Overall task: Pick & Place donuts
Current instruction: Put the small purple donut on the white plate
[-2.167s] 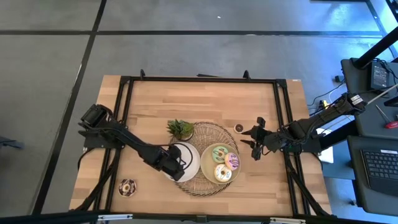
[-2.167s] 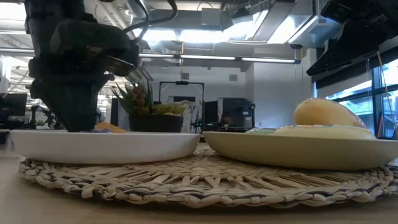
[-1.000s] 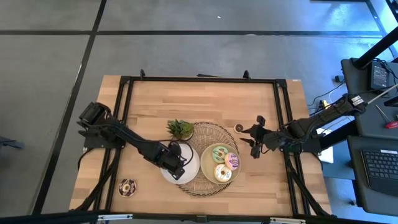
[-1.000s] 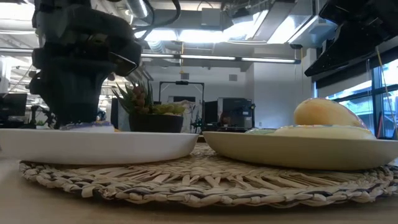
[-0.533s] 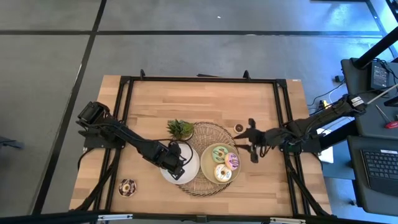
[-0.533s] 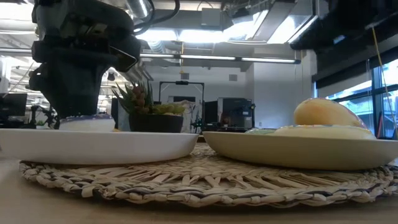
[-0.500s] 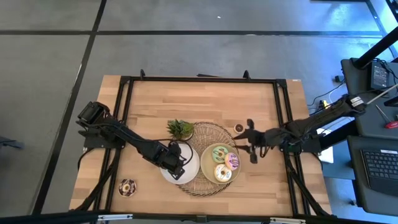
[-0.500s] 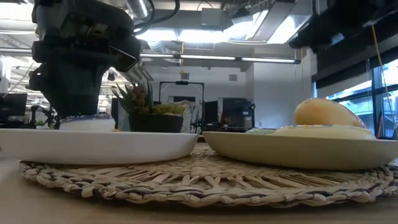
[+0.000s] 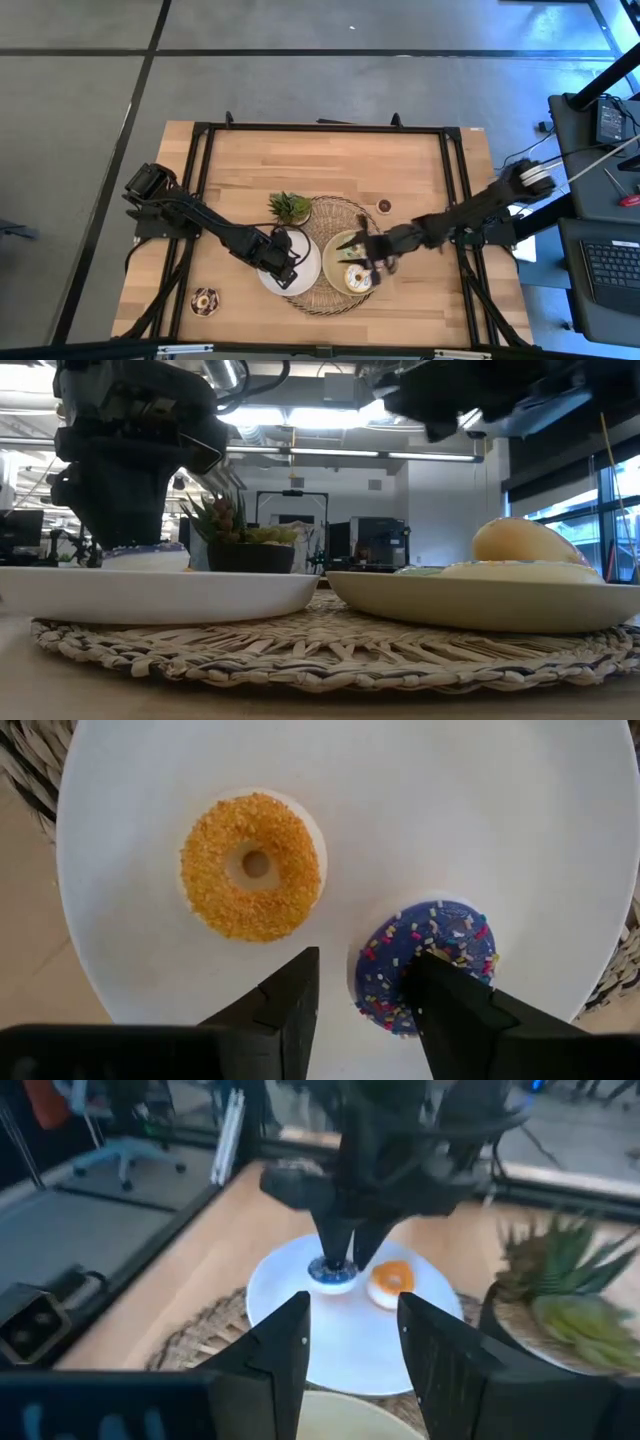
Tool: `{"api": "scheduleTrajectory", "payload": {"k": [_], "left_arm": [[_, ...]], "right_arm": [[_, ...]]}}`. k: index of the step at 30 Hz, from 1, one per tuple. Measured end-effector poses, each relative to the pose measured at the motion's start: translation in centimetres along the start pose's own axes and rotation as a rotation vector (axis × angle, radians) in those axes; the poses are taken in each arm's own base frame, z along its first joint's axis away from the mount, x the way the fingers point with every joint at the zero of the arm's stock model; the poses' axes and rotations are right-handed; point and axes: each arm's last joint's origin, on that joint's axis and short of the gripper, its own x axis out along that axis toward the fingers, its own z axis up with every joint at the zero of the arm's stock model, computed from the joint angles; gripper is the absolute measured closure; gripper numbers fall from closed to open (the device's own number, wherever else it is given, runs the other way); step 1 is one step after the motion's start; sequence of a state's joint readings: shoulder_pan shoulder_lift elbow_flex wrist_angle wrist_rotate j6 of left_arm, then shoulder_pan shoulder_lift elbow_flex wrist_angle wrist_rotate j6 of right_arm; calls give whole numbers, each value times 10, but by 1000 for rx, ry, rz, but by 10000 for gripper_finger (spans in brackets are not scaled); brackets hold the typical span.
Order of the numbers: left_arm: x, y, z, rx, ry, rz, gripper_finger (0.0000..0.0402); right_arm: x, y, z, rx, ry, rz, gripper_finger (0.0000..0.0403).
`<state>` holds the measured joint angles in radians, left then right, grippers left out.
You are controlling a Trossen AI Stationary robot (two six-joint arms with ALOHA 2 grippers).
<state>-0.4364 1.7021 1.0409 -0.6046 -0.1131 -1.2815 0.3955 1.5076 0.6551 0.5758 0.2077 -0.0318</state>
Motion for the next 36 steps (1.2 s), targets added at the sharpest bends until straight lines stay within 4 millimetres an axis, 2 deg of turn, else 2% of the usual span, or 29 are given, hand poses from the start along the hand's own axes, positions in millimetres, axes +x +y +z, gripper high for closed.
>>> {"api": "scheduleTrajectory", "payload": {"k": [7,15,21,30,36], "left_arm": [[0,0,0,12,-2,-3,254],[0,0,1,12,-26,4,253],[0,0,1,3,-26,3,252],[0,0,1,-6,-26,2,249],[0,0,1,-8,-26,1,249]], "right_arm": [[62,4,1,-19,112,-18,249],[111,2,-5,-22,205,-41,249],[133,2,-13,-6,224,34,249],[160,7,-18,-24,216,53,249],[171,7,-23,-35,224,61,249]]}}
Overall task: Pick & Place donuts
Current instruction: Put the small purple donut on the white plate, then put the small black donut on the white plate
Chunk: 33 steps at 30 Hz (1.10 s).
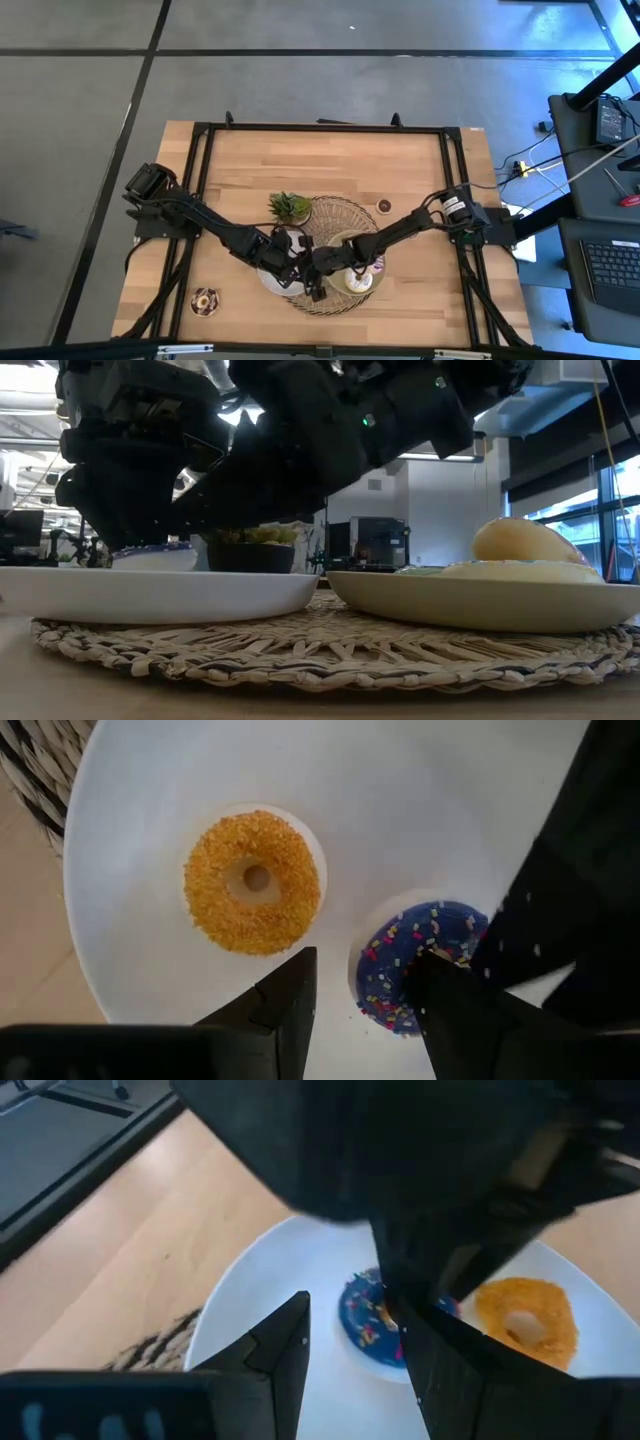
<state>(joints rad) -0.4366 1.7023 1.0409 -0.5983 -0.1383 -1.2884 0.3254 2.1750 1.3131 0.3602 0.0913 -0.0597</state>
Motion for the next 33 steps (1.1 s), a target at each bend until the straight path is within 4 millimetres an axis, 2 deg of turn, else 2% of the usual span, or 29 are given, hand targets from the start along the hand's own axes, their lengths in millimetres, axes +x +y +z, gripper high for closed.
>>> {"api": "scheduleTrajectory", "payload": {"k": [13,18,21,26,30,33], "left_arm": [[-4,-5,2,4,-14,-15,249],[-12,-9,5,35,-42,-35,249],[-23,-8,9,53,-118,-44,249],[-36,-7,13,135,-238,-44,252],[-39,-6,17,135,-348,-4,253],[-39,-5,20,148,-409,25,251]], "right_arm": [[3,-16,-9,12,66,-31,249],[-5,-18,-1,12,80,-28,249],[-27,-23,5,8,219,-1,249],[-79,-36,10,28,411,-1,249],[-131,-54,-9,141,499,-48,249],[-171,-63,-24,237,478,-111,249]]}}
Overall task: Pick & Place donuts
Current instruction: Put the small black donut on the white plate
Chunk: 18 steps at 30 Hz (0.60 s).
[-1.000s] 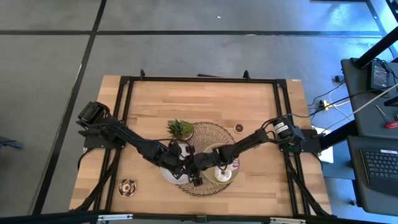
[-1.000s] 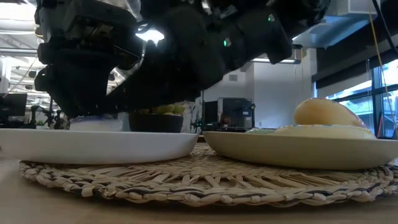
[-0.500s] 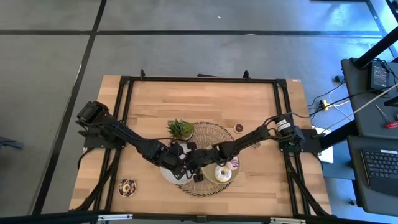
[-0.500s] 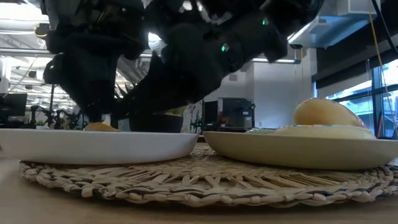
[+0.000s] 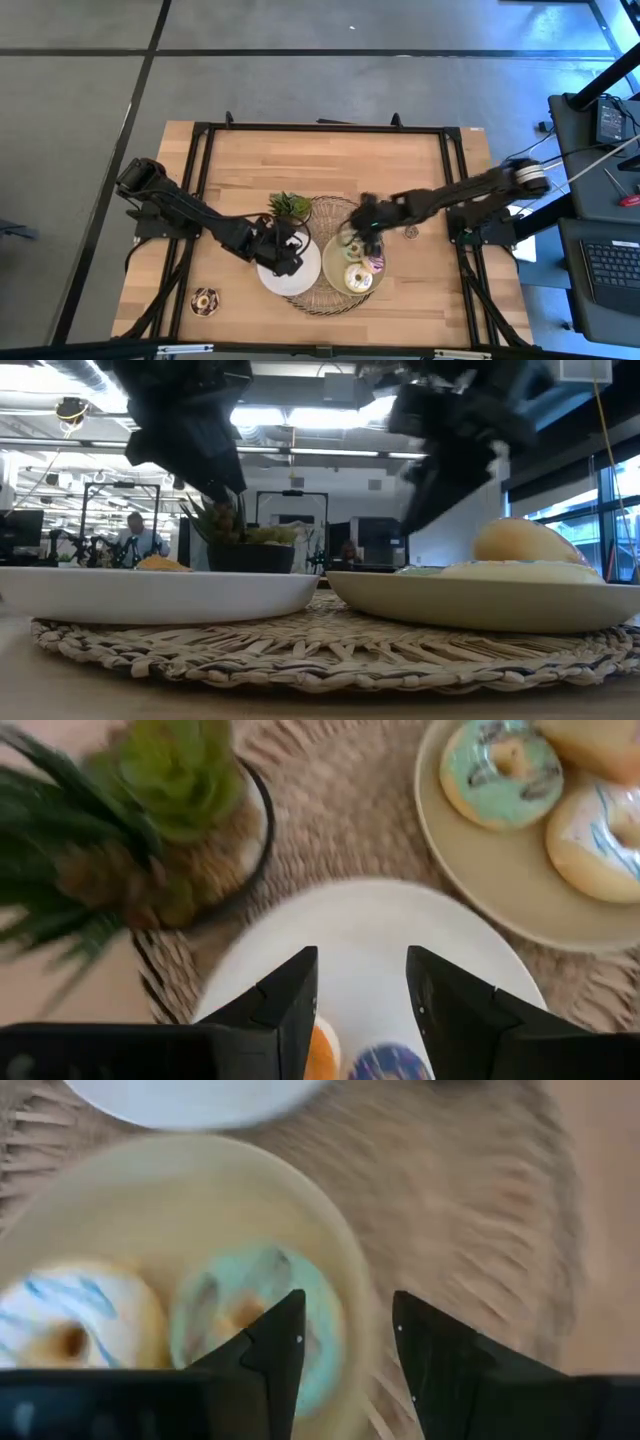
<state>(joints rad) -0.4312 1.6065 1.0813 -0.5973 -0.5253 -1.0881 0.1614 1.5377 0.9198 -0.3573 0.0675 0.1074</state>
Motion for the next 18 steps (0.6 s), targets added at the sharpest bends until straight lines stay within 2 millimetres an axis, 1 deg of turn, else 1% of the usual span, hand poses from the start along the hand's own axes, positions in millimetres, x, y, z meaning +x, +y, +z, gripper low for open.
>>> {"api": "scheduleTrajectory", "payload": {"k": [2,5,7,10,14,18], "left_arm": [[1,1,2,15,-10,8,250],[2,3,5,8,-25,21,249],[4,4,8,10,-40,35,249],[6,6,11,21,-45,43,252],[8,8,13,12,-46,50,253],[8,9,14,10,-46,52,249]], "right_arm": [[-13,-11,-20,61,-17,-80,249],[-23,-25,-51,193,-32,-249,249],[-25,-32,-69,267,-36,-323,249],[-21,-39,-92,339,-10,-369,249],[-16,-51,-106,427,16,-413,249],[-15,-61,-112,506,29,-442,249]]}}
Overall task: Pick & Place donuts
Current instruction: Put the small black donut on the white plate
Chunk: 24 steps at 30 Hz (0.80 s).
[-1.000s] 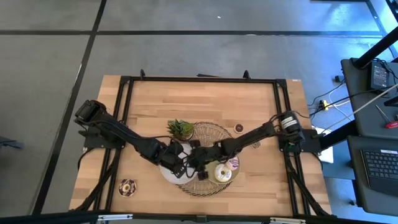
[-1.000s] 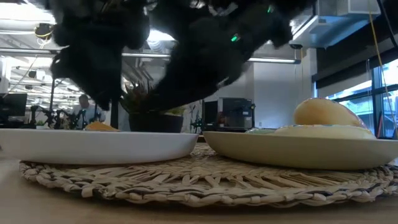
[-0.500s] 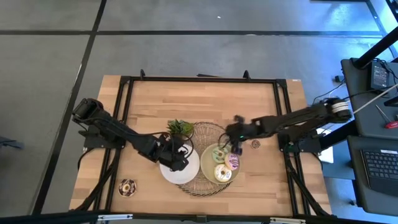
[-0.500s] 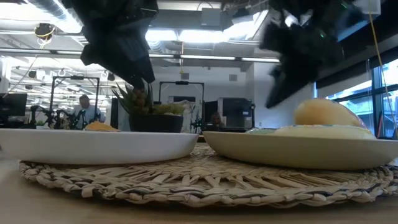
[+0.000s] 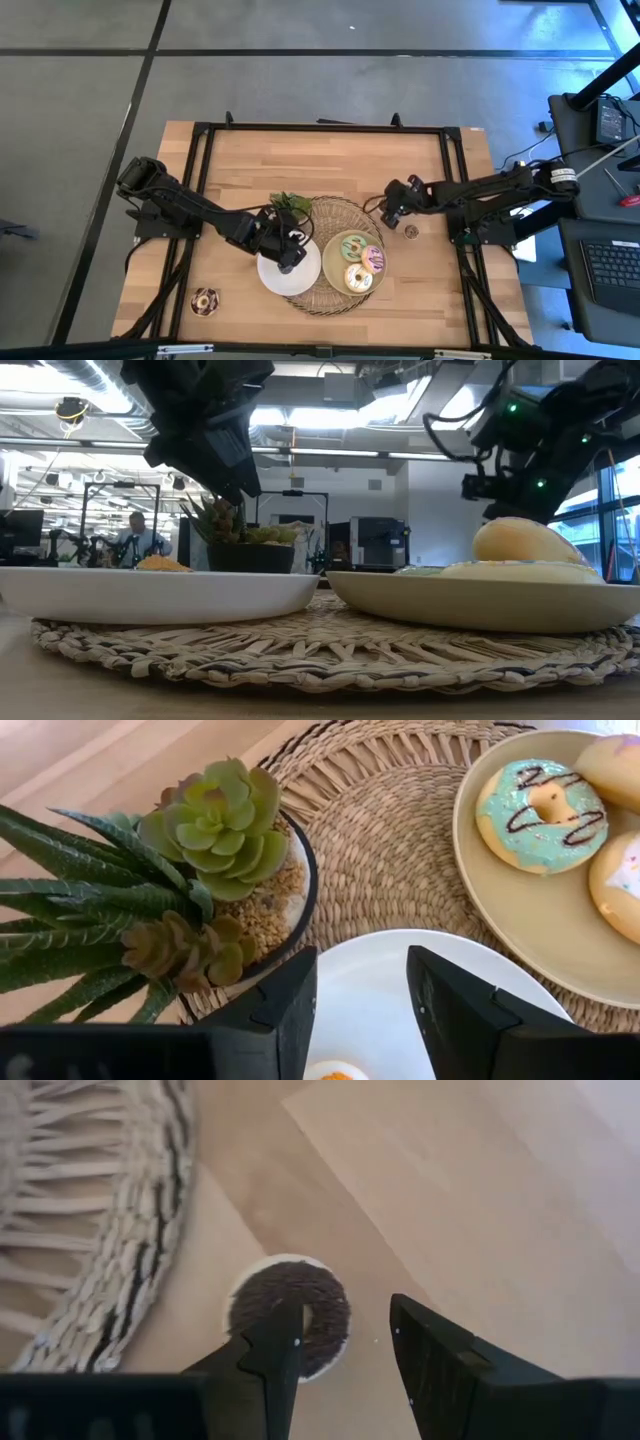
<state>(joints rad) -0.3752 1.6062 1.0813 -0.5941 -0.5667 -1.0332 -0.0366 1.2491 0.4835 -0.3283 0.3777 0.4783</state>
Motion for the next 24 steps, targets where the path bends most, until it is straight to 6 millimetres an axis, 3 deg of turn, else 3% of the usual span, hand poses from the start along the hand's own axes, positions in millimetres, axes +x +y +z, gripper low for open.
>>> {"api": "scheduleTrajectory", "payload": {"k": [24], "left_arm": [[0,0,0,1,2,0,254]], "right_arm": [[6,-7,1,59,72,56,249]]}}
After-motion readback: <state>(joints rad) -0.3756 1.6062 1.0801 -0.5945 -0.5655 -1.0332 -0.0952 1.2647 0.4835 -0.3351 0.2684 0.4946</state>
